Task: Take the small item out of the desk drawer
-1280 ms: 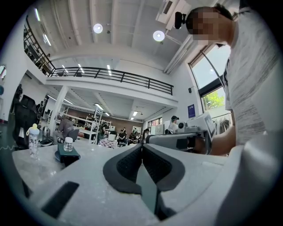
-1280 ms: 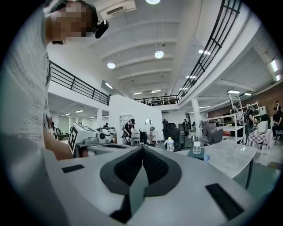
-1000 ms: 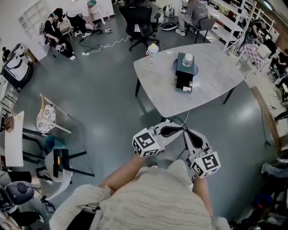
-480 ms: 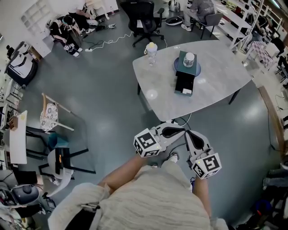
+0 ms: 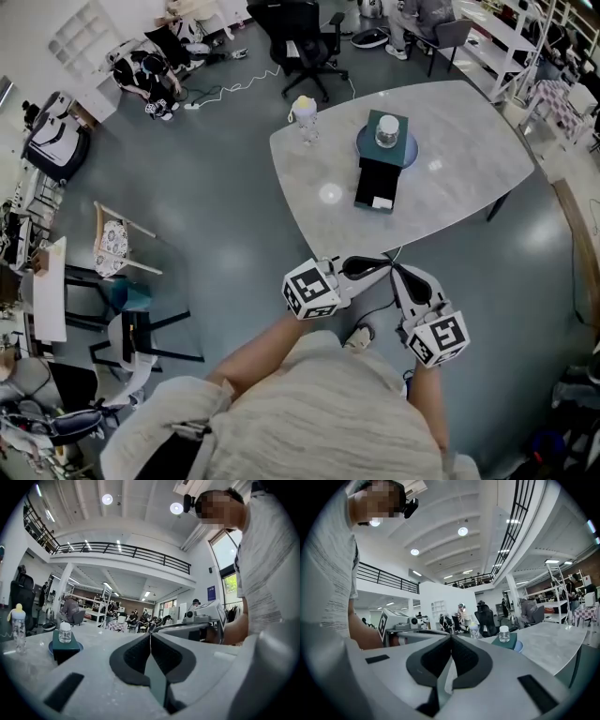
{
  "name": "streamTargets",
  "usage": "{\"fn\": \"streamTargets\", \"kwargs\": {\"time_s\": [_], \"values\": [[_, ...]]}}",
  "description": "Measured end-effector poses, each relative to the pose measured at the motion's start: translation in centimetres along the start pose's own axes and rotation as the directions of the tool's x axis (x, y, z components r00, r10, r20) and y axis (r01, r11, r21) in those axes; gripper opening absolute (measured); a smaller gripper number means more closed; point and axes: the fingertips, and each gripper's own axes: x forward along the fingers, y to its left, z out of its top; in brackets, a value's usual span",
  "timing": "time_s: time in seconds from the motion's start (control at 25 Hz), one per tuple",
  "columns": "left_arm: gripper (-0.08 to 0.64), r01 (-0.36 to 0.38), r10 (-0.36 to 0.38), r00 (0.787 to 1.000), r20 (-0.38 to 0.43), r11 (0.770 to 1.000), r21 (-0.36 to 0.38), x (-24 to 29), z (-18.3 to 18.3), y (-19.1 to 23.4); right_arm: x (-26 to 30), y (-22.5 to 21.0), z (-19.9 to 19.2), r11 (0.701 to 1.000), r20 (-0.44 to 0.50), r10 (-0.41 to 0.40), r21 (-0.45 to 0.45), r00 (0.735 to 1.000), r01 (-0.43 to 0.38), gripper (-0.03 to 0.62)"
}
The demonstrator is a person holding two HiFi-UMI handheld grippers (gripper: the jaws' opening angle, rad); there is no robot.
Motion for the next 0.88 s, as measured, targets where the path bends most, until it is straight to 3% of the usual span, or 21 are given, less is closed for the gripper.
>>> {"fn": "streamTargets", "kwargs": {"time_s": [0.4,0.88], "values": [[0.017,-0.020,0.021,0.999,-0.039,1.000,0.009,2.4,-1.5,6.0,4.2,-5.0,-1.3,0.999,-0.032,0.039,0.015,0.999,-0.038,0.010],[0.018,0.055,-0.049,0.991,-0.123,0.998,0.043,4.5,-2.6,16.6,12.3,-12.0,-1.0,0.999,-0.111,0.035,-0.032,0.993,-0.039,0.011]]}}
